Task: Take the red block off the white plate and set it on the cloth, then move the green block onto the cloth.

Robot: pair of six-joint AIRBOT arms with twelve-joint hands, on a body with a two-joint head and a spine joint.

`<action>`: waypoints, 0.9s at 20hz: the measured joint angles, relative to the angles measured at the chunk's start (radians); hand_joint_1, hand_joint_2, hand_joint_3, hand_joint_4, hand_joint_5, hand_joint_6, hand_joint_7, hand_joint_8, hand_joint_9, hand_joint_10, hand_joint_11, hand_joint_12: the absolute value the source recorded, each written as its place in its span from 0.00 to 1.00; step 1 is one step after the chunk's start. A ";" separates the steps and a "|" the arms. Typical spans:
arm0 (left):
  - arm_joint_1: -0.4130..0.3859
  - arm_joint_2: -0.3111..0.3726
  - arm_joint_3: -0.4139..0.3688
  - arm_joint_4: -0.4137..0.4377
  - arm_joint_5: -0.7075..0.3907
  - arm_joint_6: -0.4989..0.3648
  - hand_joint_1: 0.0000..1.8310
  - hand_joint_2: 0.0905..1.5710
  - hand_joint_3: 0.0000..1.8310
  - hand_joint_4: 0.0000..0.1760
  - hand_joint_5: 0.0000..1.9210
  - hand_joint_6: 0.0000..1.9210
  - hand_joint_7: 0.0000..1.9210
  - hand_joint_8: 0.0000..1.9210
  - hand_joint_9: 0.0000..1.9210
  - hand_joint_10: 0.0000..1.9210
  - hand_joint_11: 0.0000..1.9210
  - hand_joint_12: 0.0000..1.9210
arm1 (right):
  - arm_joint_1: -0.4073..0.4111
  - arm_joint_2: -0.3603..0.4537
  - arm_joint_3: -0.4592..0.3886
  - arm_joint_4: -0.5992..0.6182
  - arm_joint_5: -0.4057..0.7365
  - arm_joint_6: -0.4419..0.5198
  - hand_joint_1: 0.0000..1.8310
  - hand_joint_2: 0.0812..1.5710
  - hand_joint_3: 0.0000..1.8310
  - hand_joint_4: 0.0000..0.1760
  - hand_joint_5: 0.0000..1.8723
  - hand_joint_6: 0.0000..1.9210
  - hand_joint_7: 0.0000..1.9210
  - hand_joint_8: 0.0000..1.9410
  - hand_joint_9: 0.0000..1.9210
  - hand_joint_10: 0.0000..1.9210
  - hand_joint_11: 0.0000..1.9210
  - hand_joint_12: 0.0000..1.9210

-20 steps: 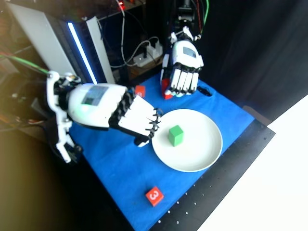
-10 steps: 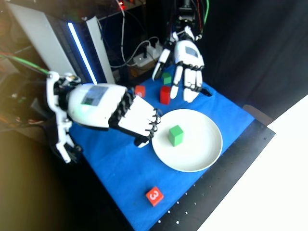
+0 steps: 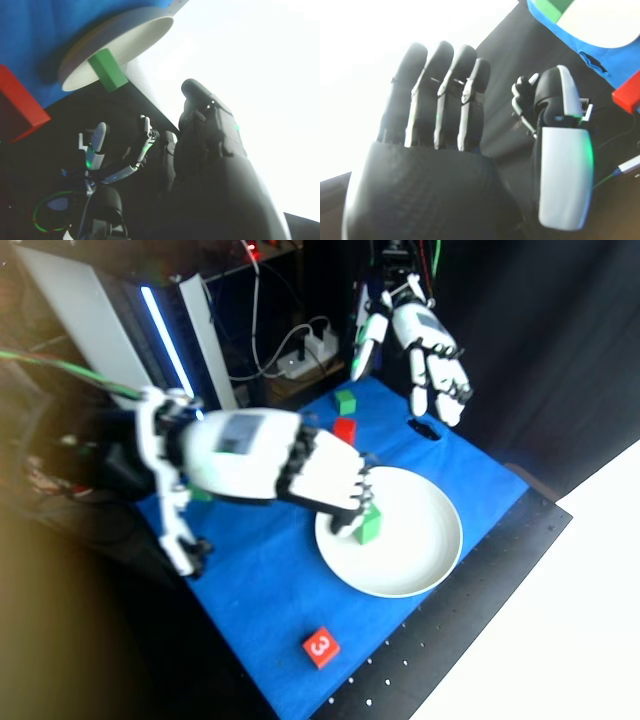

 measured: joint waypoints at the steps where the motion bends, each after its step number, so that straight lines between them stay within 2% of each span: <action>1: 0.000 0.000 -0.002 -0.002 -0.004 0.003 0.00 0.77 0.00 0.54 0.13 0.01 0.14 0.01 0.16 0.01 0.04 0.63 | 0.006 -0.015 0.015 0.000 0.017 -0.001 0.50 0.60 0.00 0.00 0.36 0.02 0.33 0.20 0.26 0.58 0.19 0.85; 2: 0.005 0.000 -0.006 -0.005 -0.016 0.004 0.00 0.77 0.00 0.51 0.13 0.00 0.13 0.00 0.16 0.01 0.02 0.63 | 0.017 -0.035 0.037 0.001 0.039 -0.001 0.50 0.60 0.00 0.00 0.34 0.00 0.33 0.19 0.25 0.59 0.19 0.86; 3: 0.011 0.004 -0.013 -0.004 -0.024 0.004 0.01 0.78 0.00 0.45 0.14 0.00 0.14 0.00 0.16 0.01 0.01 0.66 | 0.028 -0.055 0.058 0.003 0.055 -0.001 0.50 0.60 0.00 0.00 0.35 0.00 0.35 0.29 0.27 0.65 0.22 0.88; 4: 0.013 0.006 -0.013 -0.001 -0.026 0.008 0.02 0.79 0.00 0.46 0.14 0.00 0.13 0.00 0.16 0.00 0.00 0.67 | 0.035 -0.078 0.080 0.006 0.069 -0.001 0.48 0.59 0.00 0.00 0.34 0.00 0.36 0.24 0.29 0.58 0.21 0.85; 6: 0.013 0.006 -0.013 -0.017 -0.038 0.011 0.04 0.79 0.00 0.39 0.15 0.00 0.13 0.00 0.16 0.00 0.00 0.68 | 0.046 -0.118 0.113 0.009 0.110 0.000 0.45 0.59 0.00 0.00 0.33 0.00 0.39 0.11 0.31 0.46 0.20 0.80; 7: 0.013 0.006 -0.013 -0.024 -0.040 0.010 0.04 0.79 0.00 0.44 0.15 0.00 0.12 0.00 0.15 0.00 0.00 0.68 | 0.048 -0.140 0.134 0.011 0.137 0.000 0.44 0.58 0.00 0.00 0.33 0.00 0.41 0.08 0.32 0.44 0.20 0.79; 8: 0.013 0.006 -0.013 -0.022 -0.043 0.010 0.06 0.79 0.00 0.49 0.15 0.00 0.13 0.00 0.16 0.00 0.00 0.68 | 0.048 -0.151 0.145 0.016 0.155 0.000 0.45 0.58 0.00 0.00 0.33 0.00 0.40 0.29 0.31 0.64 0.25 0.90; 9: 0.013 0.006 -0.013 -0.018 -0.045 0.011 0.08 0.78 0.00 0.54 0.14 0.00 0.13 0.00 0.16 0.00 0.00 0.68 | 0.048 -0.160 0.155 0.019 0.173 -0.001 0.44 0.58 0.00 0.00 0.32 0.00 0.36 0.38 0.30 0.71 0.27 0.93; 10: 0.013 0.006 -0.015 -0.020 -0.049 0.010 0.09 0.78 0.00 0.57 0.14 0.00 0.13 0.00 0.16 0.00 0.00 0.67 | 0.048 -0.167 0.166 0.026 0.186 -0.001 0.43 0.57 0.00 0.00 0.32 0.00 0.35 0.40 0.30 0.69 0.25 0.93; 11: 0.013 0.006 -0.015 -0.020 -0.051 0.011 0.08 0.79 0.00 0.51 0.14 0.00 0.13 0.00 0.16 0.00 0.00 0.65 | 0.048 -0.173 0.176 0.030 0.200 -0.001 0.44 0.58 0.00 0.00 0.33 0.00 0.38 0.42 0.35 0.71 0.31 0.94; 13: 0.013 0.006 -0.019 -0.023 -0.054 0.011 0.06 0.79 0.00 0.55 0.15 0.00 0.13 0.00 0.17 0.00 0.00 0.66 | 0.048 -0.182 0.192 0.036 0.216 -0.001 0.43 0.57 0.00 0.00 0.33 0.00 0.40 0.37 0.37 0.66 0.33 0.93; 14: 0.013 0.006 -0.020 -0.021 -0.054 0.011 0.07 0.78 0.00 0.56 0.16 0.00 0.14 0.00 0.17 0.01 0.00 0.68 | 0.048 -0.187 0.200 0.039 0.225 -0.001 0.48 0.58 0.00 0.00 0.35 0.00 0.40 0.51 0.39 0.80 0.38 0.99; 15: 0.013 0.006 -0.020 -0.016 -0.053 0.011 0.07 0.79 0.00 0.50 0.16 0.00 0.15 0.01 0.18 0.01 0.00 0.69 | 0.048 -0.193 0.208 0.045 0.237 0.000 0.50 0.59 0.00 0.00 0.36 0.00 0.40 0.63 0.42 0.90 0.44 1.00; 16: 0.013 0.006 -0.020 -0.017 -0.054 0.011 0.07 0.79 0.00 0.47 0.16 0.00 0.15 0.01 0.18 0.01 0.00 0.69 | 0.048 -0.197 0.210 0.045 0.243 -0.001 0.52 0.60 0.00 0.00 0.37 0.00 0.39 0.68 0.41 0.93 0.45 1.00; 17: 0.013 0.006 -0.020 -0.019 -0.055 0.011 0.08 0.79 0.00 0.43 0.16 0.01 0.15 0.00 0.18 0.01 0.00 0.69 | 0.048 -0.200 0.212 0.045 0.247 -0.001 0.53 0.62 0.00 0.00 0.38 0.00 0.39 0.45 0.35 0.70 0.29 0.93; 18: 0.013 0.006 -0.020 -0.021 -0.054 0.011 0.09 0.79 0.00 0.46 0.17 0.01 0.15 0.00 0.17 0.01 0.01 0.69 | 0.048 -0.204 0.214 0.045 0.251 -0.001 0.54 0.63 0.00 0.00 0.37 0.00 0.44 0.27 0.39 0.51 0.27 0.85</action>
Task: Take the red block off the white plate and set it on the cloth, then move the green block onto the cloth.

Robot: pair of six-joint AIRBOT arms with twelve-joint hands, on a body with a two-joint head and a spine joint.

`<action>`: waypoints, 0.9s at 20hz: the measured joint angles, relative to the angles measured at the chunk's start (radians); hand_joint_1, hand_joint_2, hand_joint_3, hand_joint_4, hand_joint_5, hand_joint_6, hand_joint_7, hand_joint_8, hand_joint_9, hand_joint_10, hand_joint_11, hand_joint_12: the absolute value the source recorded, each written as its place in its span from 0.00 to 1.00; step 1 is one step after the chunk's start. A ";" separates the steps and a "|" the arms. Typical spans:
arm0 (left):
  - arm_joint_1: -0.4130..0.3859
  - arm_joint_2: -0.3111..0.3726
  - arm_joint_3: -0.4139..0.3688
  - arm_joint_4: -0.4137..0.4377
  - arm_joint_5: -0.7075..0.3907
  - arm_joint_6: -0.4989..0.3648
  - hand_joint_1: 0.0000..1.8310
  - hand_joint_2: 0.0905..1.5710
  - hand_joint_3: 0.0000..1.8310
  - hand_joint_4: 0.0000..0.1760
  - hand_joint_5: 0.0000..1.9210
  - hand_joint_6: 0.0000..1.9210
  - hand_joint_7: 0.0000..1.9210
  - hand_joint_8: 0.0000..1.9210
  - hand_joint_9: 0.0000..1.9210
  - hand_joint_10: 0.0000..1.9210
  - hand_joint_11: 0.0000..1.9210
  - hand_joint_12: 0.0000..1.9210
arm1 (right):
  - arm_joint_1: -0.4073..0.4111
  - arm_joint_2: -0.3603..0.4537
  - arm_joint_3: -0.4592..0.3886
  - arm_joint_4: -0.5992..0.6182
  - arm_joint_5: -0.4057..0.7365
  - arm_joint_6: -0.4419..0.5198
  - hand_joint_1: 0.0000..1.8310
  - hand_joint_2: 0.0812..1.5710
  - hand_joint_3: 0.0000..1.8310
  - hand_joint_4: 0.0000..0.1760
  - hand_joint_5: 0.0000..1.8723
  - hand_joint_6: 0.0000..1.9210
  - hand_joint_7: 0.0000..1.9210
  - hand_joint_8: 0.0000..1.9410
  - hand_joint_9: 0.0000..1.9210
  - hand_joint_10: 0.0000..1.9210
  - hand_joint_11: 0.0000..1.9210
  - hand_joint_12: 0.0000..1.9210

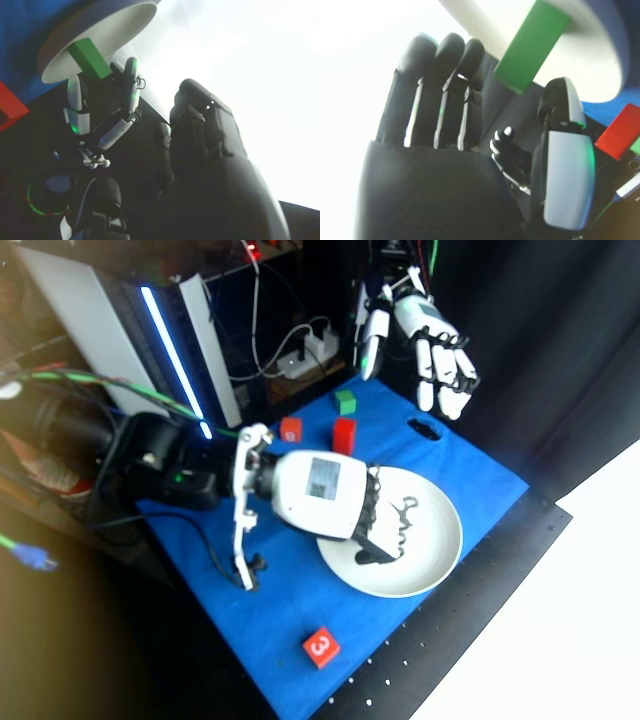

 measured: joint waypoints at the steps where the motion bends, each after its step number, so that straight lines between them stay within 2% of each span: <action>1: 0.000 0.000 0.000 0.000 0.000 0.000 0.09 0.79 0.00 0.51 0.17 0.01 0.15 0.00 0.17 0.00 0.01 0.69 | 0.000 -0.002 0.003 0.000 0.004 0.000 0.57 0.63 0.00 0.00 0.37 0.00 0.48 0.16 0.42 0.43 0.28 0.81; 2: 0.000 0.000 -0.002 -0.001 -0.001 0.000 0.10 0.80 0.00 0.54 0.17 0.00 0.14 0.00 0.16 0.00 0.00 0.69 | 0.000 -0.006 0.010 0.002 0.006 0.000 0.59 0.64 0.00 0.00 0.38 0.00 0.55 0.15 0.48 0.52 0.38 0.83; 3: 0.000 0.000 -0.002 0.000 -0.002 0.000 0.09 0.80 0.00 0.59 0.16 0.00 0.13 0.00 0.16 0.00 0.00 0.68 | 0.000 -0.008 0.012 0.005 0.009 0.000 0.71 0.66 0.00 0.00 0.44 0.01 0.55 0.40 0.50 0.54 0.40 0.82; 4: 0.000 0.000 -0.004 -0.002 -0.002 0.000 0.08 0.80 0.00 0.59 0.16 0.00 0.13 0.00 0.16 0.00 0.00 0.66 | 0.000 -0.011 0.016 0.005 0.012 0.000 0.69 0.71 0.01 0.00 0.42 0.43 0.54 0.55 0.50 0.47 0.38 0.78; 5: 0.000 0.000 -0.004 0.000 -0.003 0.000 0.09 0.81 0.00 0.56 0.16 0.00 0.13 0.00 0.15 0.00 0.00 0.66 | 0.000 -0.013 0.018 0.006 0.015 0.000 0.68 0.71 0.00 0.00 0.47 0.50 0.51 0.59 0.49 0.45 0.37 0.78; 6: 0.000 0.000 -0.004 0.000 -0.005 0.000 0.09 0.81 0.00 0.56 0.16 0.00 0.12 0.00 0.15 0.00 0.00 0.65 | 0.000 -0.013 0.019 0.008 0.016 0.000 0.73 0.72 0.00 0.00 0.49 0.51 0.46 0.57 0.44 0.68 0.34 0.79; 7: 0.000 0.000 -0.004 -0.001 -0.006 0.000 0.09 0.81 0.00 0.55 0.16 0.00 0.12 0.00 0.15 0.00 0.00 0.65 | 0.000 -0.013 0.019 0.007 0.018 0.000 0.74 0.73 0.00 0.00 0.48 0.54 0.44 0.58 0.42 0.74 0.31 0.81; 8: 0.000 0.000 -0.004 -0.003 -0.007 0.000 0.09 0.81 0.00 0.56 0.16 0.00 0.12 0.00 0.15 0.00 0.00 0.65 | 0.000 -0.013 0.019 0.007 0.019 0.000 0.75 0.72 0.00 0.00 0.49 0.44 0.46 0.59 0.44 0.78 0.33 0.89; 9: 0.001 0.000 -0.004 -0.004 -0.008 0.000 0.09 0.81 0.00 0.50 0.16 0.00 0.13 0.00 0.16 0.00 0.00 0.65 | 0.000 -0.013 0.019 0.007 0.019 0.001 0.68 0.73 0.00 0.00 0.50 0.51 0.43 0.66 0.37 0.64 0.27 0.89; 10: 0.002 0.000 -0.004 -0.005 -0.008 0.000 0.10 0.82 0.00 0.45 0.17 0.00 0.14 0.01 0.17 0.01 0.01 0.65 | 0.002 -0.013 0.019 0.008 0.021 0.001 0.73 0.75 0.00 0.00 0.46 0.54 0.41 0.65 0.37 0.78 0.25 0.89; 11: 0.006 0.000 -0.004 -0.006 -0.013 0.000 0.09 0.82 0.00 0.45 0.16 0.00 0.14 0.01 0.17 0.01 0.01 0.65 | 0.003 -0.013 0.015 0.008 0.019 0.000 0.68 0.76 0.00 0.00 0.43 0.52 0.42 0.76 0.38 0.82 0.34 0.98; 13: 0.007 0.000 -0.004 -0.011 -0.014 0.000 0.07 0.82 0.00 0.44 0.15 0.00 0.14 0.00 0.17 0.00 0.01 0.65 | 0.007 0.005 -0.015 0.008 0.019 0.000 0.68 0.74 0.00 0.00 0.46 0.50 0.46 0.71 0.39 0.67 0.30 0.93; 14: 0.007 0.000 -0.004 -0.012 -0.016 0.000 0.08 0.82 0.00 0.52 0.15 0.00 0.13 0.00 0.16 0.00 0.00 0.66 | 0.012 0.026 -0.044 0.006 0.014 0.001 0.67 0.73 0.00 0.00 0.46 0.53 0.47 0.67 0.41 0.65 0.31 0.89; 15: 0.009 0.000 -0.004 -0.013 -0.016 0.000 0.08 0.81 0.00 0.65 0.16 0.00 0.13 0.00 0.16 0.00 0.00 0.66 | 0.018 0.057 -0.082 -0.005 -0.006 0.001 0.73 0.74 0.00 0.00 0.44 0.55 0.45 0.62 0.41 0.76 0.30 0.85; 16: 0.013 0.004 -0.006 -0.013 -0.016 0.000 0.09 0.81 0.00 0.63 0.16 0.00 0.14 0.00 0.17 0.00 0.00 0.66 | 0.023 0.087 -0.113 -0.017 -0.040 0.001 0.74 0.74 0.00 0.00 0.43 0.54 0.44 0.64 0.40 0.79 0.30 0.85; 17: 0.013 0.006 -0.006 -0.016 -0.016 0.000 0.08 0.80 0.00 0.59 0.17 0.00 0.14 0.00 0.17 0.00 0.00 0.66 | 0.029 0.130 -0.154 -0.026 -0.089 0.001 0.74 0.75 0.00 0.00 0.43 0.48 0.43 0.67 0.40 0.82 0.35 0.87; 18: 0.014 0.008 -0.008 -0.022 -0.021 0.000 0.08 0.80 0.00 0.56 0.16 0.00 0.14 0.00 0.16 0.00 0.00 0.65 | 0.029 0.172 -0.192 -0.040 -0.138 0.000 0.74 0.74 0.00 0.00 0.44 0.47 0.45 0.65 0.41 0.81 0.36 0.88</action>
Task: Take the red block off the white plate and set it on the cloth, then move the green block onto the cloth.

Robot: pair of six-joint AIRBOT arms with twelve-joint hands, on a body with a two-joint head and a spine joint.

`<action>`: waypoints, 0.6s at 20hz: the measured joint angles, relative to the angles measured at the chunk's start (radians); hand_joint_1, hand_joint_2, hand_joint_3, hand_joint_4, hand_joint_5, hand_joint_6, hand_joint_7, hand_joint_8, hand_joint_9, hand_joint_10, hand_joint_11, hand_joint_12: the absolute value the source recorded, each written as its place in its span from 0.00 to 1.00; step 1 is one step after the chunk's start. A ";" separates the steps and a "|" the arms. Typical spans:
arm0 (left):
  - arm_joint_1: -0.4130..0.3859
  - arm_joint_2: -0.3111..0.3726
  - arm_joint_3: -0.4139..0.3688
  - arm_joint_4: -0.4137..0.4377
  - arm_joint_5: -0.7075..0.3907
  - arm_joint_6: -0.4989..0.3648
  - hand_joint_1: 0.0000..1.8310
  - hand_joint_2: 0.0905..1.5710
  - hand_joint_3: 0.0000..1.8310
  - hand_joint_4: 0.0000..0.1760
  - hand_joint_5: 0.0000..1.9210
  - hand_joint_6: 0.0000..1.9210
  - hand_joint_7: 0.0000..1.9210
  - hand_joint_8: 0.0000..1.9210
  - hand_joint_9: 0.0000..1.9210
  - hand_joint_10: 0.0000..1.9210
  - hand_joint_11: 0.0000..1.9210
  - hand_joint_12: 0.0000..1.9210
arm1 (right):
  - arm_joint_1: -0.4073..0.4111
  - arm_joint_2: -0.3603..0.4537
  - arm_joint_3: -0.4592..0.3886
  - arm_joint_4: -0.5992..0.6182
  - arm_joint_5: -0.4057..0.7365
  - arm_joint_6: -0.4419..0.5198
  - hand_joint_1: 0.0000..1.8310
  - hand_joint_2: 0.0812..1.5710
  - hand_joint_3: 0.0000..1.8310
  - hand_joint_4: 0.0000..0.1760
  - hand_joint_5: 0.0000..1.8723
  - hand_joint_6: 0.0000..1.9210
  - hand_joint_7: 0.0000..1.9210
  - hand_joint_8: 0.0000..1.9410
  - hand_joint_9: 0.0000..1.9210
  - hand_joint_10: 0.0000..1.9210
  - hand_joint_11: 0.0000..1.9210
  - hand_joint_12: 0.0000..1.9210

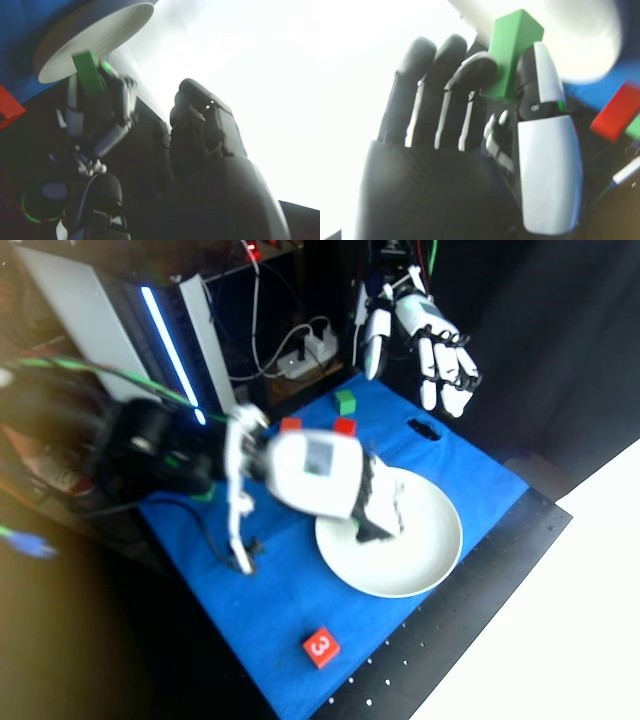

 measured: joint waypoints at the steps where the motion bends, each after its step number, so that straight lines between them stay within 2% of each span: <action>1: 0.006 0.005 -0.005 -0.005 -0.003 0.000 0.08 0.80 0.00 0.54 0.16 0.00 0.13 0.00 0.16 0.00 0.00 0.64 | 0.000 0.025 -0.024 -0.004 -0.022 0.000 0.75 0.73 0.00 0.00 0.46 0.47 0.47 0.61 0.41 0.79 0.34 0.88; 2: 0.018 0.010 -0.006 -0.006 -0.011 0.000 0.07 0.80 0.00 0.52 0.16 0.00 0.14 0.00 0.17 0.00 0.01 0.64 | 0.000 0.052 -0.064 -0.003 -0.064 0.000 0.70 0.72 0.00 0.00 0.49 0.42 0.48 0.69 0.46 0.80 0.36 0.95; 3: 0.024 0.010 -0.008 -0.013 -0.011 0.000 0.07 0.80 0.00 0.56 0.17 0.00 0.14 0.00 0.17 0.00 0.03 0.63 | 0.000 0.065 -0.084 -0.001 -0.082 -0.001 0.65 0.70 0.00 0.00 0.52 0.49 0.54 0.78 0.53 0.94 0.48 0.99; 4: 0.024 0.010 -0.013 -0.019 -0.015 0.000 0.07 0.79 0.00 0.54 0.17 0.00 0.14 0.00 0.17 0.00 0.03 0.63 | -0.010 0.095 -0.126 -0.005 -0.121 0.001 0.64 0.69 0.00 0.00 0.53 0.50 0.56 0.87 0.56 0.99 0.55 1.00; 5: 0.030 0.011 -0.015 -0.015 -0.021 0.000 0.07 0.79 0.00 0.55 0.17 0.00 0.14 0.00 0.17 0.00 0.04 0.63 | -0.026 0.112 -0.151 -0.005 -0.159 0.001 0.64 0.69 0.00 0.00 0.52 0.52 0.59 0.93 0.62 1.00 0.63 1.00; 6: 0.035 0.016 -0.020 -0.017 -0.027 -0.001 0.09 0.80 0.00 0.52 0.18 0.00 0.15 0.00 0.18 0.01 0.04 0.64 | -0.053 0.133 -0.177 -0.005 -0.197 0.000 0.67 0.71 0.01 0.00 0.49 0.49 0.51 0.75 0.48 0.88 0.41 1.00; 8: 0.048 0.025 -0.021 -0.031 -0.037 0.000 0.09 0.79 0.00 0.57 0.18 0.00 0.15 0.00 0.18 0.01 0.04 0.64 | -0.109 0.184 -0.228 -0.005 -0.232 0.000 0.68 0.70 0.00 0.00 0.51 0.45 0.51 0.65 0.38 0.82 0.22 1.00; 9: 0.049 0.029 -0.021 -0.043 -0.040 0.000 0.08 0.79 0.00 0.59 0.18 0.00 0.14 0.00 0.18 0.00 0.04 0.66 | -0.139 0.214 -0.259 -0.005 -0.259 0.000 0.68 0.70 0.00 0.00 0.52 0.48 0.52 0.59 0.37 0.78 0.19 1.00; 10: 0.050 0.031 -0.023 -0.044 -0.047 0.000 0.08 0.79 0.00 0.61 0.18 0.00 0.14 0.00 0.18 0.00 0.03 0.67 | -0.164 0.237 -0.283 -0.005 -0.292 0.000 0.68 0.69 0.00 0.00 0.52 0.47 0.52 0.59 0.37 0.75 0.25 1.00; 11: 0.054 0.034 -0.026 -0.035 -0.056 0.000 0.08 0.79 0.00 0.66 0.18 0.00 0.14 0.00 0.17 0.00 0.01 0.67 | -0.193 0.262 -0.310 -0.005 -0.343 0.000 0.69 0.70 0.00 0.00 0.54 0.41 0.49 0.67 0.38 0.83 0.31 1.00; 12: 0.061 0.034 -0.032 -0.034 -0.066 0.000 0.07 0.79 0.00 0.67 0.18 0.00 0.14 0.00 0.16 0.00 0.00 0.65 | -0.224 0.284 -0.334 -0.005 -0.390 0.000 0.68 0.73 0.00 0.00 0.51 0.41 0.45 0.76 0.45 0.94 0.44 1.00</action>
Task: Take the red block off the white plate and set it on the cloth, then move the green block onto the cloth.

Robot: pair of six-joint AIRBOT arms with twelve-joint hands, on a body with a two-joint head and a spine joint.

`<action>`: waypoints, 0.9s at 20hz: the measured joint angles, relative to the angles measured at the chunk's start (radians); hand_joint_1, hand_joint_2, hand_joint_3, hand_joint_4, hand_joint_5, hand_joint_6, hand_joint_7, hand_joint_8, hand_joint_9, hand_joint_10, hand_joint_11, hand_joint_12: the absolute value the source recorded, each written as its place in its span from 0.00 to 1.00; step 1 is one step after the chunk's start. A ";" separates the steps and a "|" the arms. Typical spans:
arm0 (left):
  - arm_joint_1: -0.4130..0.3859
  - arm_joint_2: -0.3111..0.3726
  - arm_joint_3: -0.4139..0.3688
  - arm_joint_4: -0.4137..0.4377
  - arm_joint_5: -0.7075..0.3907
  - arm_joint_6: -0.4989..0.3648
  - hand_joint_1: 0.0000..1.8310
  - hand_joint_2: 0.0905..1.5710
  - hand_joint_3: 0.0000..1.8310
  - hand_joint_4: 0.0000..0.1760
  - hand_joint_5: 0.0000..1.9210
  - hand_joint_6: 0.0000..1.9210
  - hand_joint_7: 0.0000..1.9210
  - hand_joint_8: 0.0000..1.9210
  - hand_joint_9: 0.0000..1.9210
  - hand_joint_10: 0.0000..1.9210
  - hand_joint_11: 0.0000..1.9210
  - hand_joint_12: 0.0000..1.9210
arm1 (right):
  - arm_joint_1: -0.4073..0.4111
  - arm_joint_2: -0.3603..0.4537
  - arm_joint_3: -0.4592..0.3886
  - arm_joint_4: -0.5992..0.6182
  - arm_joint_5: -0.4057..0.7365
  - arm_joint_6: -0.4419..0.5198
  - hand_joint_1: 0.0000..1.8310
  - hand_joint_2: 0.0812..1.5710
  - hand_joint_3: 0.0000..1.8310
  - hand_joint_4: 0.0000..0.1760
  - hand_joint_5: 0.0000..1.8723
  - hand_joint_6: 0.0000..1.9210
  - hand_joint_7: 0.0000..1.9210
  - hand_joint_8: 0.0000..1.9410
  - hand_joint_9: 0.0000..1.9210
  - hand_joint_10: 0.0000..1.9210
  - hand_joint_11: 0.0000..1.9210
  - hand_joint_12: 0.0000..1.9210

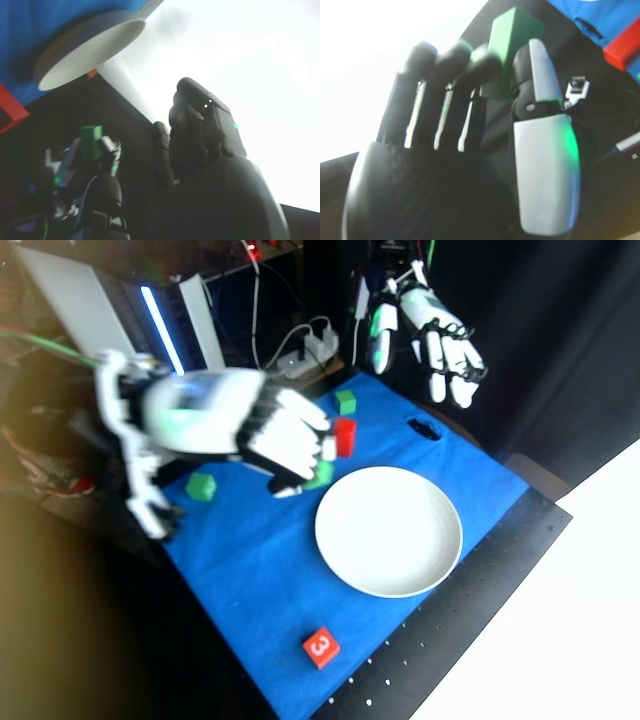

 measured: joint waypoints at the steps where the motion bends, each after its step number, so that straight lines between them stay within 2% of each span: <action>1: 0.001 0.000 0.000 0.001 0.002 0.000 0.07 0.79 0.00 0.65 0.18 0.00 0.14 0.00 0.16 0.00 0.00 0.65 | -0.016 0.009 -0.012 0.000 -0.021 0.000 0.68 0.74 0.00 0.00 0.49 0.43 0.42 0.81 0.46 0.99 0.46 1.00; 2: 0.003 0.000 0.000 -0.003 0.002 0.000 0.07 0.78 0.00 0.65 0.18 0.00 0.14 0.00 0.16 0.00 0.00 0.63 | -0.042 0.019 -0.033 0.001 -0.050 0.000 0.68 0.75 0.00 0.00 0.47 0.46 0.42 0.81 0.45 0.99 0.41 1.00; 3: 0.005 0.000 0.000 -0.004 -0.003 0.000 0.07 0.78 0.00 0.72 0.17 0.00 0.13 0.00 0.15 0.00 0.00 0.60 | -0.050 0.021 -0.040 0.000 -0.058 0.000 0.68 0.75 0.00 0.00 0.47 0.45 0.42 0.81 0.45 0.99 0.42 1.00; 4: 0.007 0.000 0.000 -0.006 -0.005 0.000 0.07 0.78 0.00 0.74 0.18 0.00 0.14 0.00 0.16 0.00 0.01 0.62 | -0.067 0.026 -0.053 0.000 -0.074 0.000 0.67 0.75 0.00 0.00 0.47 0.46 0.41 0.83 0.45 1.00 0.45 1.00; 5: 0.012 0.000 -0.001 -0.007 -0.006 0.000 0.07 0.78 0.00 0.84 0.17 0.00 0.13 0.00 0.15 0.00 0.00 0.61 | -0.087 0.031 -0.065 0.000 -0.091 0.000 0.68 0.75 0.00 0.00 0.47 0.45 0.42 0.82 0.45 1.00 0.48 1.00; 6: 0.013 0.000 -0.001 -0.008 -0.005 0.001 0.06 0.78 0.00 0.87 0.17 0.00 0.13 0.00 0.15 0.00 0.00 0.61 | -0.105 0.037 -0.074 0.000 -0.105 0.001 0.68 0.74 0.00 0.00 0.48 0.45 0.44 0.79 0.44 0.95 0.47 1.00; 7: 0.013 0.000 -0.001 -0.011 -0.006 0.001 0.06 0.79 0.00 0.80 0.17 0.00 0.14 0.00 0.14 0.00 0.00 0.57 | -0.119 0.043 -0.080 0.000 -0.108 0.004 0.68 0.74 0.00 0.00 0.49 0.44 0.45 0.76 0.43 0.92 0.45 1.00; 8: 0.014 0.000 -0.002 -0.013 -0.012 0.001 0.06 0.79 0.00 0.74 0.17 0.00 0.14 0.00 0.15 0.00 0.00 0.58 | -0.136 0.050 -0.088 0.000 -0.117 0.011 0.69 0.72 0.00 0.00 0.50 0.45 0.51 0.67 0.42 0.84 0.38 0.99; 9: 0.021 0.000 -0.003 -0.009 -0.021 0.000 0.06 0.80 0.00 0.73 0.17 0.00 0.14 0.00 0.14 0.00 0.00 0.58 | -0.152 0.055 -0.091 0.000 -0.124 0.025 0.70 0.70 0.00 0.00 0.51 0.46 0.55 0.58 0.44 0.77 0.36 0.95; 10: 0.026 0.000 -0.005 -0.012 -0.024 0.000 0.07 0.80 0.00 0.67 0.17 0.00 0.14 0.00 0.15 0.00 0.00 0.58 | -0.169 0.057 -0.095 0.000 -0.132 0.032 0.70 0.69 0.00 0.00 0.51 0.45 0.57 0.54 0.46 0.75 0.36 0.94; 12: 0.026 0.000 -0.007 -0.017 -0.026 0.000 0.06 0.80 0.00 0.79 0.17 0.00 0.13 0.00 0.15 0.00 0.00 0.62 | -0.195 0.064 -0.103 0.003 -0.138 0.047 0.70 0.69 0.00 0.00 0.56 0.37 0.56 0.57 0.47 0.81 0.44 0.97; 13: 0.027 0.000 -0.007 -0.019 -0.028 0.000 0.06 0.80 0.00 0.80 0.17 0.00 0.13 0.00 0.14 0.00 0.00 0.62 | -0.210 0.065 -0.109 0.006 -0.143 0.051 0.70 0.69 0.00 0.00 0.57 0.35 0.54 0.60 0.48 0.81 0.44 0.97; 14: 0.029 0.000 -0.009 -0.022 -0.028 0.001 0.07 0.79 0.00 0.76 0.18 0.00 0.14 0.00 0.16 0.00 0.00 0.64 | -0.228 0.066 -0.116 0.011 -0.149 0.053 0.70 0.70 0.00 0.00 0.56 0.36 0.53 0.63 0.47 0.80 0.44 0.96; 15: 0.031 0.000 -0.009 -0.019 -0.029 0.000 0.07 0.80 0.00 0.68 0.19 0.00 0.15 0.01 0.17 0.01 0.01 0.64 | -0.241 0.066 -0.121 0.019 -0.149 0.053 0.74 0.72 0.00 0.00 0.48 0.47 0.50 0.65 0.38 0.79 0.38 0.97; 17: 0.032 0.000 -0.010 -0.019 -0.029 0.000 0.06 0.79 0.00 0.85 0.19 0.00 0.16 0.00 0.18 0.01 0.00 0.66 | -0.270 0.066 -0.125 0.046 -0.143 0.055 0.74 0.76 0.00 0.00 0.43 0.52 0.44 0.74 0.33 0.85 0.38 0.99; 18: 0.032 0.000 -0.010 -0.019 -0.029 0.001 0.05 0.80 0.00 0.87 0.19 0.00 0.16 0.00 0.18 0.01 0.00 0.64 | -0.280 0.066 -0.125 0.062 -0.143 0.056 0.70 0.74 0.00 0.00 0.45 0.50 0.48 0.72 0.42 0.85 0.40 0.99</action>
